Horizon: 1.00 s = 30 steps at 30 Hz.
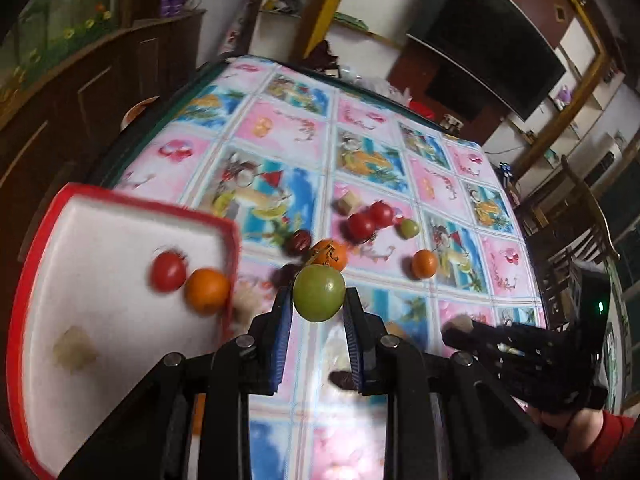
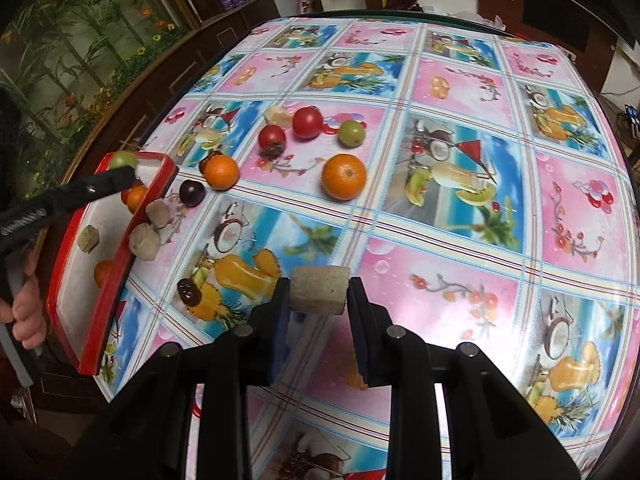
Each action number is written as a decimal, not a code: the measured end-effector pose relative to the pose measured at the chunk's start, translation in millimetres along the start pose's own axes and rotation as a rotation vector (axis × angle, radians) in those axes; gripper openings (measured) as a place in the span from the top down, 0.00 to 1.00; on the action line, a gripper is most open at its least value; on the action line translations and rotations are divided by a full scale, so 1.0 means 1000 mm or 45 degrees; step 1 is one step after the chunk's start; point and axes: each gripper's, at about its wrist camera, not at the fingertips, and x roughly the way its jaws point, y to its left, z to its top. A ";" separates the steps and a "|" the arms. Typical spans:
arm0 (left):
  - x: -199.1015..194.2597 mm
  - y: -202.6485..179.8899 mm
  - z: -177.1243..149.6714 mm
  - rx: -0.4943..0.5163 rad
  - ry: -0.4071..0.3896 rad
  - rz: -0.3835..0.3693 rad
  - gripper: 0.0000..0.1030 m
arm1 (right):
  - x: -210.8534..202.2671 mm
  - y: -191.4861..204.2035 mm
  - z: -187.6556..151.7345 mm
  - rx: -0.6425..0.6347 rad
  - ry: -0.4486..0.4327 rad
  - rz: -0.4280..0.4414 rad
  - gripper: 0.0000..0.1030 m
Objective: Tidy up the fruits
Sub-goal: 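Carry the grape and cube into the tray and open both tools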
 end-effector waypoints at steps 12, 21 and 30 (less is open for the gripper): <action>-0.037 0.030 -0.016 -0.174 -0.048 0.098 0.76 | 0.023 0.062 0.027 -0.170 0.009 0.160 0.70; -0.076 0.051 -0.055 -0.159 0.036 0.224 0.76 | 0.046 0.101 0.042 -0.224 0.032 0.345 0.70; -0.061 0.094 -0.069 -0.146 0.087 0.214 0.76 | 0.057 0.154 0.044 -0.274 0.027 0.443 0.70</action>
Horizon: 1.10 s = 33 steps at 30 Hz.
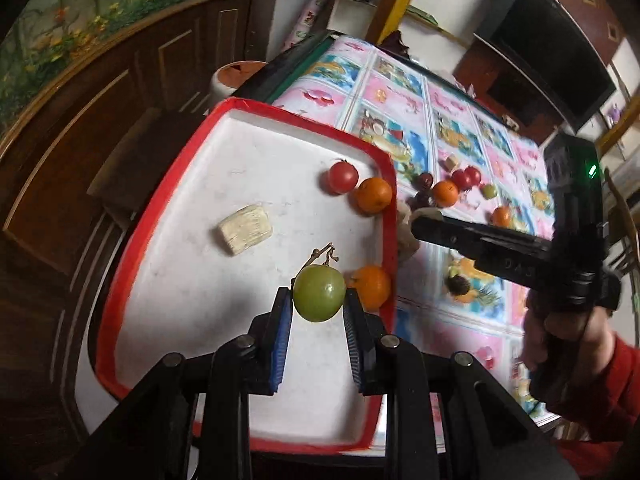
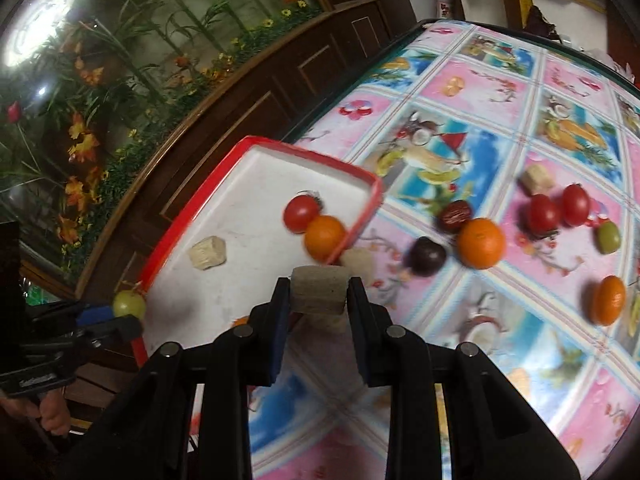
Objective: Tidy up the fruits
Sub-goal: 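Carry the grape and cube into the tray and open both tools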
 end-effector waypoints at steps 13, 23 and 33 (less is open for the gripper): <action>0.041 0.009 -0.014 0.024 0.056 -0.010 0.76 | 0.046 0.053 0.020 -0.181 0.126 -0.021 0.70; 0.054 -0.009 -0.006 0.215 0.103 0.001 0.76 | 0.073 0.063 0.028 -0.296 0.224 -0.083 0.70; 0.049 -0.002 -0.010 0.152 0.073 -0.011 0.76 | 0.081 0.050 0.027 -0.268 0.243 -0.110 0.70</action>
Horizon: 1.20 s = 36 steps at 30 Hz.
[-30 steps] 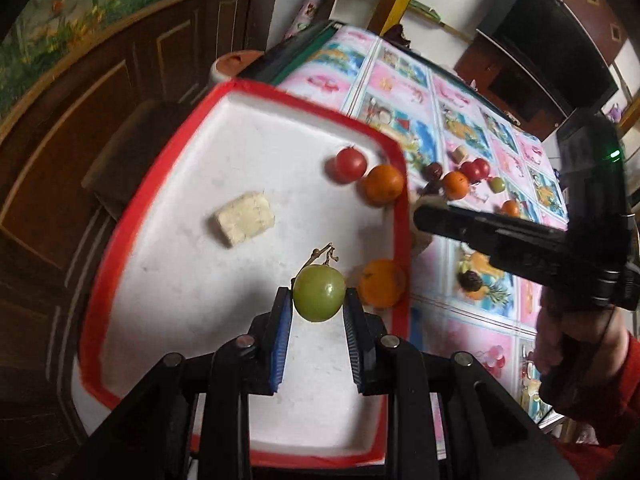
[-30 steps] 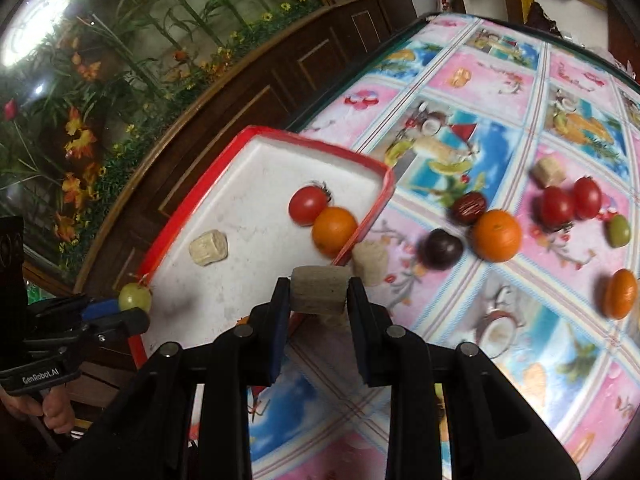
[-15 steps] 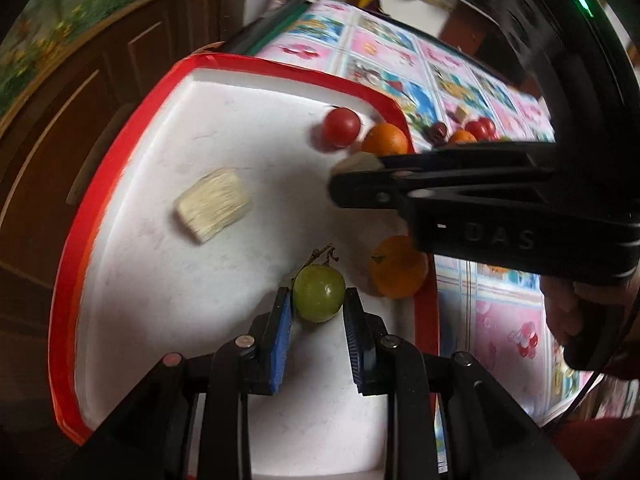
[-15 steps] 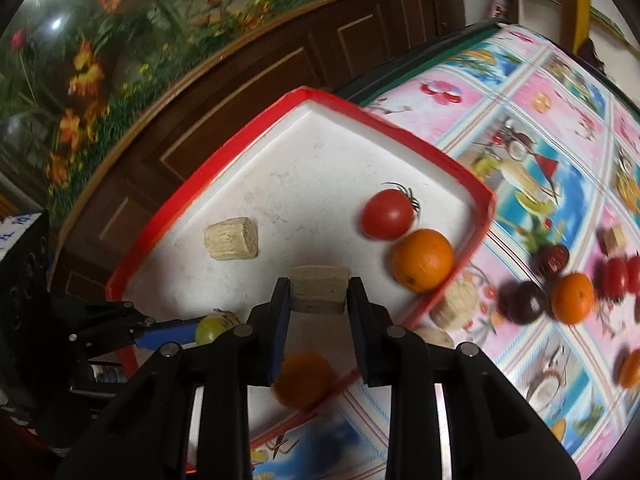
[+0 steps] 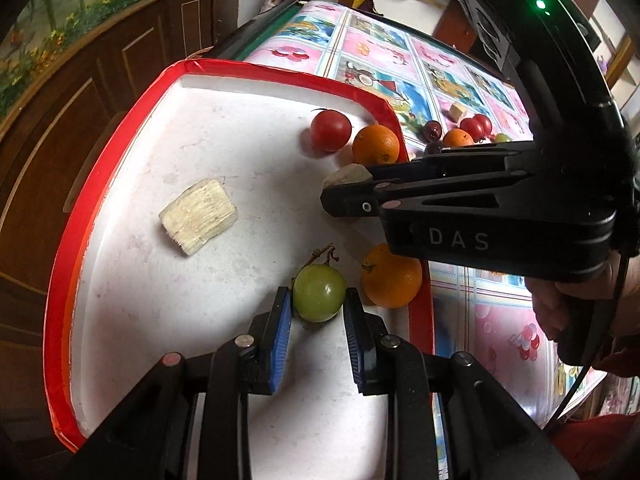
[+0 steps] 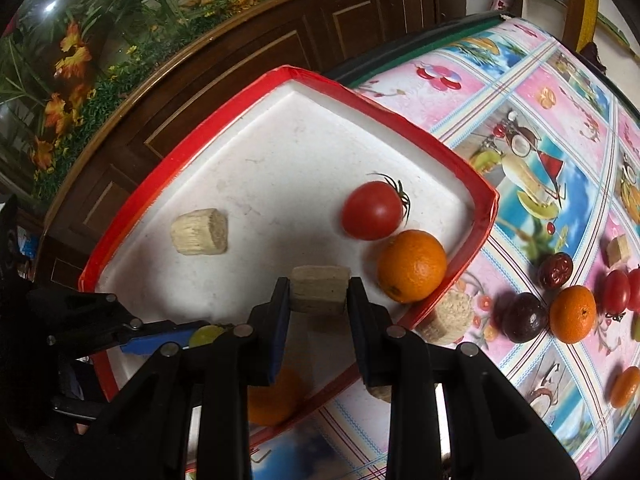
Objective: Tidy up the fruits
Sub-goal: 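Carry the grape and cube into the tray and open both tools, then move both open tools back over the remaining fruit on the table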
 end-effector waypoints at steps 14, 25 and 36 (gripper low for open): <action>-0.003 -0.014 -0.003 0.056 -0.002 0.030 0.63 | -0.007 0.014 0.000 -0.040 -0.024 -0.068 0.51; -0.033 -0.034 0.045 0.061 -0.195 0.056 0.43 | -0.097 -0.049 -0.044 0.185 -0.217 -0.150 0.42; -0.003 -0.137 0.049 0.161 -0.172 -0.129 0.29 | -0.165 -0.168 -0.146 0.597 -0.258 -0.315 0.40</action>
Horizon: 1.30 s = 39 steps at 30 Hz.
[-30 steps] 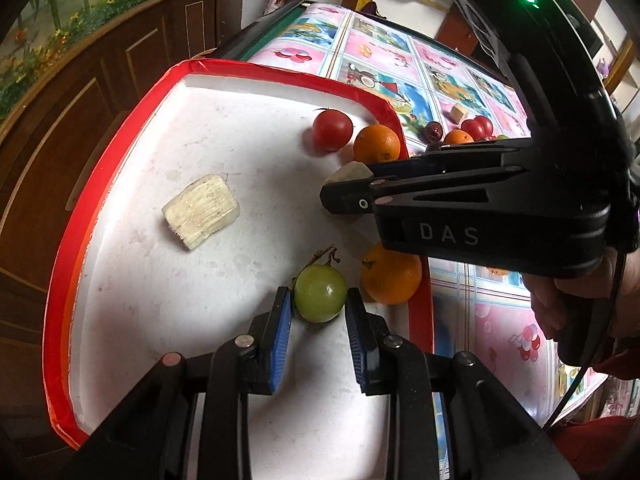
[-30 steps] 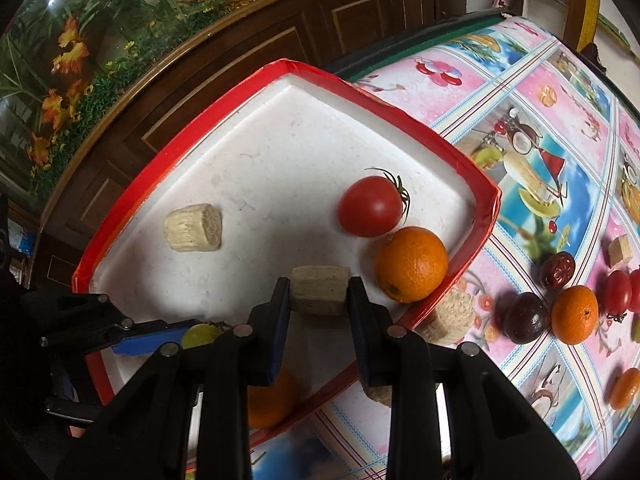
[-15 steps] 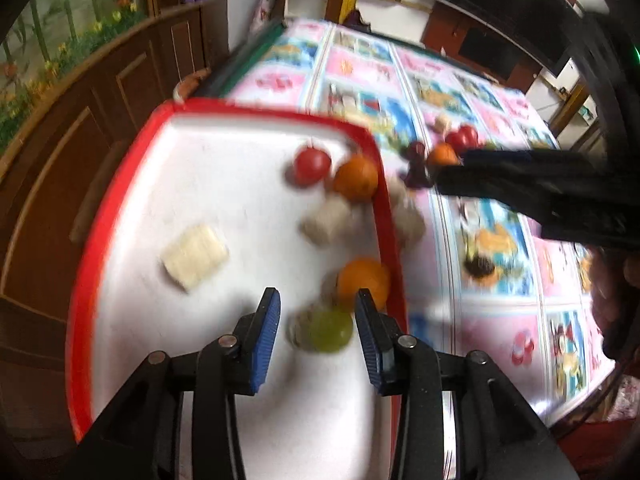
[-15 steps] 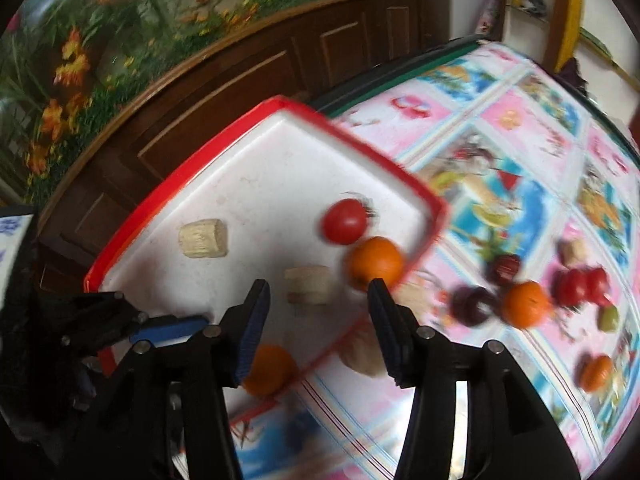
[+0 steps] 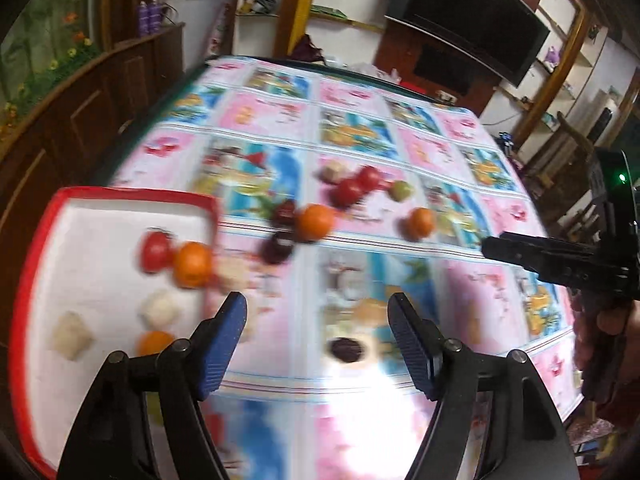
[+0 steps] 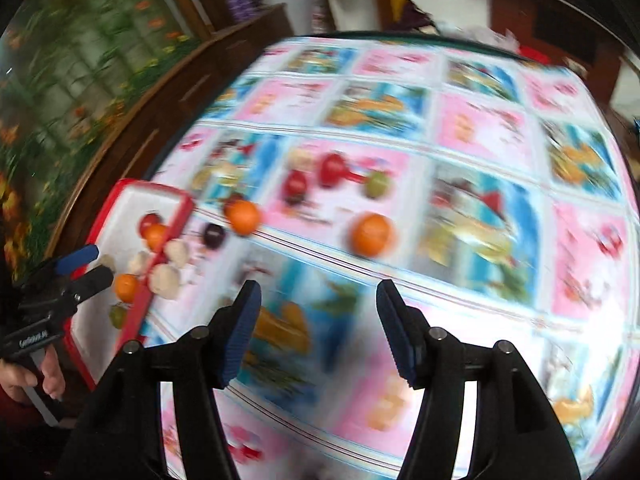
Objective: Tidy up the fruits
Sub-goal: 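Move both open tools back over the remaining fruit on the table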
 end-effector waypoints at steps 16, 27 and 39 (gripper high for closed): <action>0.049 -0.018 0.045 -0.027 -0.035 -0.064 0.29 | -0.008 -0.036 -0.006 -0.040 0.094 -0.038 0.41; 0.045 0.034 0.125 0.293 0.185 0.125 0.31 | 0.024 -0.045 0.016 0.078 0.083 0.073 0.41; 0.092 -0.006 0.086 0.330 0.315 0.098 0.37 | 0.054 -0.023 0.037 0.010 0.020 0.137 0.40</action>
